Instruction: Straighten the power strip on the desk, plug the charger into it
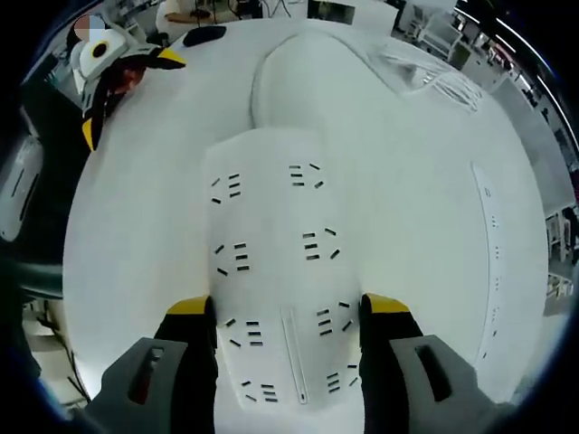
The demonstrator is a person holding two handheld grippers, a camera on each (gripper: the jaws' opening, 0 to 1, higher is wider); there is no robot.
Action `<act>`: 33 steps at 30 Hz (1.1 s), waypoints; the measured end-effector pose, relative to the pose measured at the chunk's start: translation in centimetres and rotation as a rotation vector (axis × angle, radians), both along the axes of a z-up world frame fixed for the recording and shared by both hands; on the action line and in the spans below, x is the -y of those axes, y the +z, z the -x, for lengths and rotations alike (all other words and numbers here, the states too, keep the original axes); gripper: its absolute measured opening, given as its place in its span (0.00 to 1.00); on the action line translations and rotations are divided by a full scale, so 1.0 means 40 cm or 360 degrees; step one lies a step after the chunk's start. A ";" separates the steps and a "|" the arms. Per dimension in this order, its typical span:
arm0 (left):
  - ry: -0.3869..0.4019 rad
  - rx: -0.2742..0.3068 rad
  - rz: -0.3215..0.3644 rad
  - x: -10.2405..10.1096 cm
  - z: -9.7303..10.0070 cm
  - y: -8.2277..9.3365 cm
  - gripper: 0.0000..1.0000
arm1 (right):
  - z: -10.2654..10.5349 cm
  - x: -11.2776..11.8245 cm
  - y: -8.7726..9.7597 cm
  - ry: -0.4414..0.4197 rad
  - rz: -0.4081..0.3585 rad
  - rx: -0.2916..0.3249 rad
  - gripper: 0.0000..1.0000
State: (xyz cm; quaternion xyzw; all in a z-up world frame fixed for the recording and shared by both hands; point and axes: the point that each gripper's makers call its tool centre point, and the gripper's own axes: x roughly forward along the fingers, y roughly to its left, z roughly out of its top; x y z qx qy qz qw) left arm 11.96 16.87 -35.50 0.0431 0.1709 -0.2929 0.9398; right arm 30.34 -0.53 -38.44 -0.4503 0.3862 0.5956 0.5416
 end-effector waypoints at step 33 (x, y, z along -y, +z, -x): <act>-0.0010 0.0005 -0.0012 0.004 0.003 0.005 1.00 | 0.014 0.016 0.000 -0.0182 0.0050 -0.0002 0.62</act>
